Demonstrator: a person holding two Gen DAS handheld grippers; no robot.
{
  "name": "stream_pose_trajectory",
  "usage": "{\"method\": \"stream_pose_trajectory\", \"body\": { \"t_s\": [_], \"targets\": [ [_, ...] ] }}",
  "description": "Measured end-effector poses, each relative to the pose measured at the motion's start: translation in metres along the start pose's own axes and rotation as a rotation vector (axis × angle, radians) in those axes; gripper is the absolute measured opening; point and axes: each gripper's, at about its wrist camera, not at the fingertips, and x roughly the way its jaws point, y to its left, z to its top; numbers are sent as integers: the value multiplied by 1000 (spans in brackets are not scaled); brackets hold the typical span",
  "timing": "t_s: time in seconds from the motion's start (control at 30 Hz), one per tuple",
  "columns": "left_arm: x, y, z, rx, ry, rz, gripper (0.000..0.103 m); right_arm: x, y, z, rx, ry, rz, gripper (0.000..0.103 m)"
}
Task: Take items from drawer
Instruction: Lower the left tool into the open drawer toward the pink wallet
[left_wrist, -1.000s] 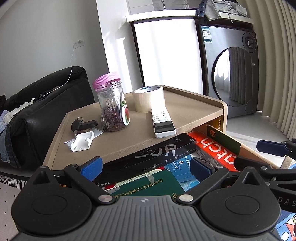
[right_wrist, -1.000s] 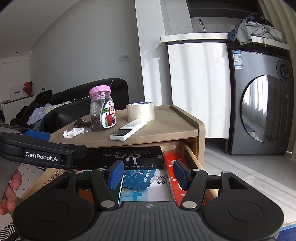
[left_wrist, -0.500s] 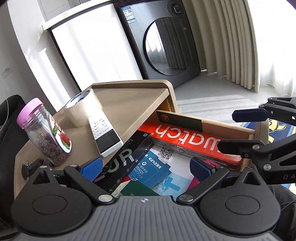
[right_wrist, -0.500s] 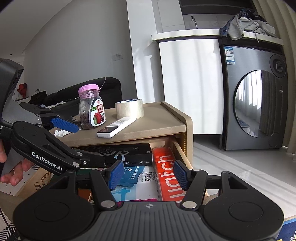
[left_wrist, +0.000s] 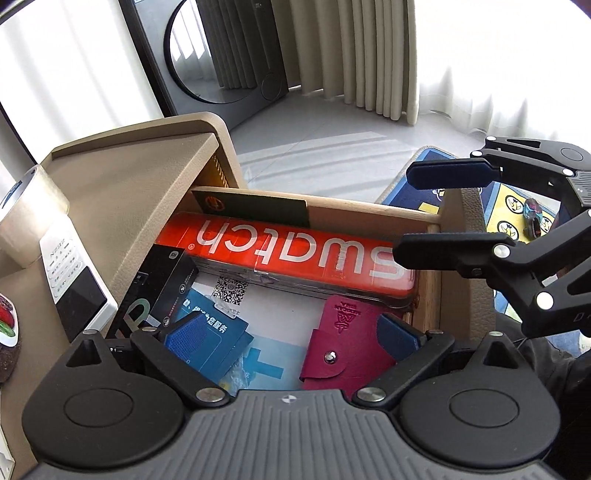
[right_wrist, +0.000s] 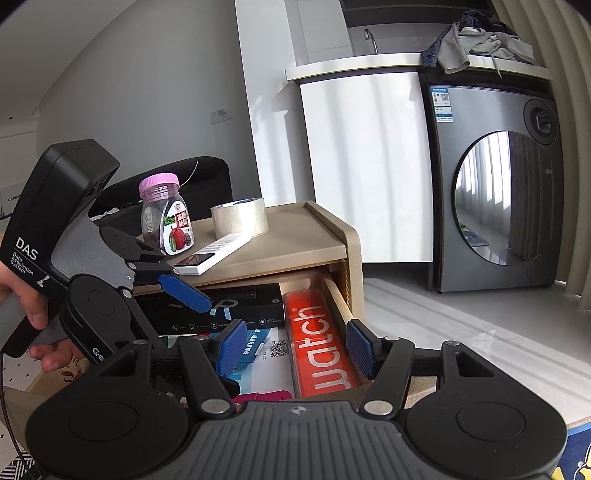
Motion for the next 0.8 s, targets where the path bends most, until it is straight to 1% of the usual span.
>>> {"method": "stream_pose_trajectory", "body": {
  "t_s": [0.03,0.2,0.33,0.53,0.7,0.8],
  "targets": [
    [1,4,1,-7,21,-16,98,0,-1,0,1,-1,-2,63],
    [8,11,3,-27,130,-58,97,-1,-5,-1,11,-1,-9,63],
    [3,13,-4,6,176,-71,97,-2,-11,-2,22,-3,-17,64],
    [3,3,-8,82,264,-61,96,2,-16,-4,58,9,-10,64],
    [1,-6,-2,170,290,-83,95,4,-12,-2,62,3,12,64],
    [4,-6,0,217,335,-119,95,2,-10,0,56,-5,18,64]
  ]
}}
